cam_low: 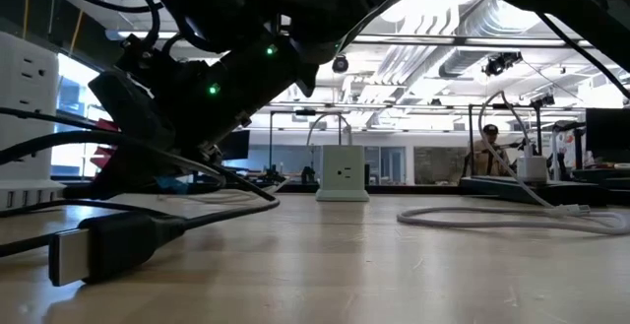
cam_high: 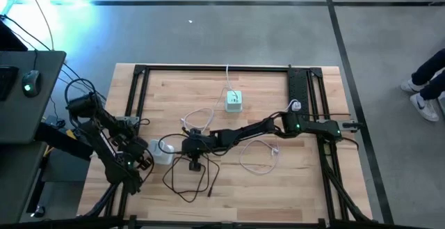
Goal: Insert USB
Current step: Insert the black USB cable into the left white outlet extension
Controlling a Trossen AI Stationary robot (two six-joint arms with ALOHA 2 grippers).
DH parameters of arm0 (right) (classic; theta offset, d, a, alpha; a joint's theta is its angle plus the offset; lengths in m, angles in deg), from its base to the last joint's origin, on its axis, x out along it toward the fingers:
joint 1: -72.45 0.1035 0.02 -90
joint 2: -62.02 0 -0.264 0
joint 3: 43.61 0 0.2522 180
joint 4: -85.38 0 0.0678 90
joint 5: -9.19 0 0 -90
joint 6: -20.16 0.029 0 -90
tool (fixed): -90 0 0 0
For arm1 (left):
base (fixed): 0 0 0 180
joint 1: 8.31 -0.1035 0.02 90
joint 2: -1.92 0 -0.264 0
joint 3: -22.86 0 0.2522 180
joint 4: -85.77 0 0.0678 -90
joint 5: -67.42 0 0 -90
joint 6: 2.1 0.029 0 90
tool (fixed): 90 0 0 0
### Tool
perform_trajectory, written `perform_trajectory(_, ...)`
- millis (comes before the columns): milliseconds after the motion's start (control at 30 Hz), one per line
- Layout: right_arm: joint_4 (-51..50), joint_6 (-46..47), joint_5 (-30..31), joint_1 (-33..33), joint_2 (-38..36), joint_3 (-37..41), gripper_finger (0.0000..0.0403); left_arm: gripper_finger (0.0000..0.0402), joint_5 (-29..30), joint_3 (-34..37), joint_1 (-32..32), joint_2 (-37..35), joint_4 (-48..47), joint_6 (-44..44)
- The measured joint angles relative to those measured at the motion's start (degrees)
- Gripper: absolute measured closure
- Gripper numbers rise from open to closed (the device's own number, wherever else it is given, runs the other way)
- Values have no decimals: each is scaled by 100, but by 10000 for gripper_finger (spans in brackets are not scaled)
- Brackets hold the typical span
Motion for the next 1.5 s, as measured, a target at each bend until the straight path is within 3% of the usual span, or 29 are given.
perform_trajectory(167,15,-2,-8,-2,-2,0,403,401,837,-1,-202,-35,494,97)
perform_trajectory(467,15,7,-34,11,-7,0,403,401,831,154,-337,26,644,202)
perform_trajectory(733,-153,261,330,57,-7,4,403,401,824,599,-336,24,2091,282)
perform_trajectory(1500,-195,503,-2,-13,36,13,403,401,715,680,-321,24,2282,253)
